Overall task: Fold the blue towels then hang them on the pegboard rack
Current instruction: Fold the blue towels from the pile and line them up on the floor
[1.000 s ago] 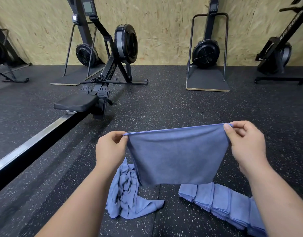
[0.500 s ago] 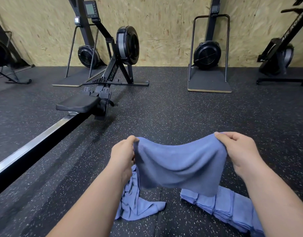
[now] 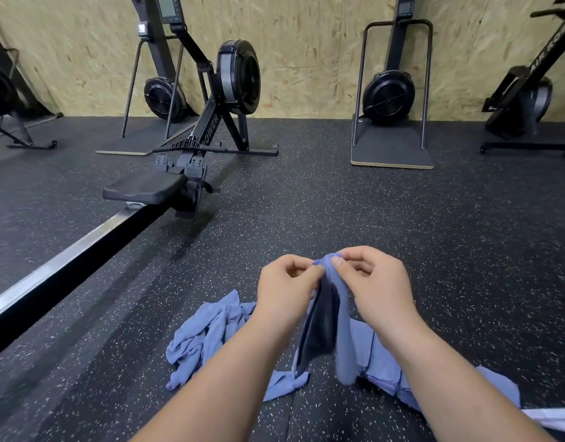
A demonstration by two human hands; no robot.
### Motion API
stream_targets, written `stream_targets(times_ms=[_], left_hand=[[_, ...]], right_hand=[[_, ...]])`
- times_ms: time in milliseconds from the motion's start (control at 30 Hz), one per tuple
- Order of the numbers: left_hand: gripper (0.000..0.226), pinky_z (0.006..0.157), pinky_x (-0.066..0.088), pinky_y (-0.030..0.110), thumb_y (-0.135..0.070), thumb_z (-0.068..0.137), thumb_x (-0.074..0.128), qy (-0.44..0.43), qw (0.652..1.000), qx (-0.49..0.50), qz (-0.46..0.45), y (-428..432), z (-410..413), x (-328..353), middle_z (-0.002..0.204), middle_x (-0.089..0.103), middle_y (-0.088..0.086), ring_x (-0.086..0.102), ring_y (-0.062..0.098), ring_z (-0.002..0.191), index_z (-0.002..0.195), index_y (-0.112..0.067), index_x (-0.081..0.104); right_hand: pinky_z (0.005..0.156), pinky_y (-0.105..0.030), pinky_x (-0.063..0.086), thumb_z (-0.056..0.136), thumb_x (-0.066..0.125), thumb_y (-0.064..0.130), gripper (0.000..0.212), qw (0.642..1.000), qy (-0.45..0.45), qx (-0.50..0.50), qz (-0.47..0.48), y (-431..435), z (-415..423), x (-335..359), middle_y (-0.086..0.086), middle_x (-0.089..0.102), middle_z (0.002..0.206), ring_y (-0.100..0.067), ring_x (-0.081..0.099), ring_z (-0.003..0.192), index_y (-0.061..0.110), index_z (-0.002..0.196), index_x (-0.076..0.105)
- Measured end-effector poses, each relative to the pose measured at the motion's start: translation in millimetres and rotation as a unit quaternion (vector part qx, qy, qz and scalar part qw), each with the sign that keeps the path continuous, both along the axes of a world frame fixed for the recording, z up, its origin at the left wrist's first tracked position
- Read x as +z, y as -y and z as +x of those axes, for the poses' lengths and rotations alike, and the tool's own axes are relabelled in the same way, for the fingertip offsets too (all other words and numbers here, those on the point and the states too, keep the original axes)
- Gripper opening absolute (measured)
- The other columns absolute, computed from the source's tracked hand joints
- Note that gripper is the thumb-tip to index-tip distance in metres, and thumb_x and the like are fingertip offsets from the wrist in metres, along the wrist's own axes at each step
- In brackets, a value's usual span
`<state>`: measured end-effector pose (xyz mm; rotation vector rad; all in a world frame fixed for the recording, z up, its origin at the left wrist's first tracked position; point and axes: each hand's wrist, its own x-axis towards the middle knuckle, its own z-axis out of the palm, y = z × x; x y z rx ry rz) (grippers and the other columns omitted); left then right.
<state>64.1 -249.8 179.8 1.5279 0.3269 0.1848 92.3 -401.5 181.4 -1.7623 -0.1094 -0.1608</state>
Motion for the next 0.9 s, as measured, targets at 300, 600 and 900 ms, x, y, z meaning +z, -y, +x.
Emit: stream_targets(times_ms=[300,600,900], left_hand=[[0.006,0.092,0.062,0.051,-0.018,0.091,0.081,0.040,0.997,0.021,0.064,1,-2,-1,0.085,0.080,-0.005,0.075,0.012,0.086,0.086,-0.021,0.081],[0.024,0.094,0.059,0.049,-0.019,0.091,0.059,0.057,0.998,0.009,0.032,5,-5,5,0.089,0.080,-0.001,0.072,0.014,0.086,0.088,-0.020,0.083],[0.014,0.081,0.061,0.038,-0.020,0.086,0.068,0.040,0.977,-0.002,0.212,-23,0,1,0.084,0.075,-0.013,0.073,0.011,0.076,0.091,-0.031,0.074]], right_hand=[[0.080,-0.009,0.049,0.094,0.079,0.017,0.010,0.985,0.122,-0.013,-0.120,-8,-10,-3,0.018,0.074,0.097,0.005,0.069,0.090,0.026,0.099,0.081],[0.088,-0.034,0.059,0.087,0.081,0.013,0.033,0.978,0.155,-0.002,-0.136,-17,-19,-8,0.020,0.068,0.110,-0.004,0.070,0.098,0.034,0.111,0.076],[0.085,-0.033,0.062,0.090,0.082,0.010,0.022,0.996,0.060,0.014,-0.063,2,3,-4,0.017,0.078,0.087,-0.003,0.074,0.081,0.031,0.092,0.076]])
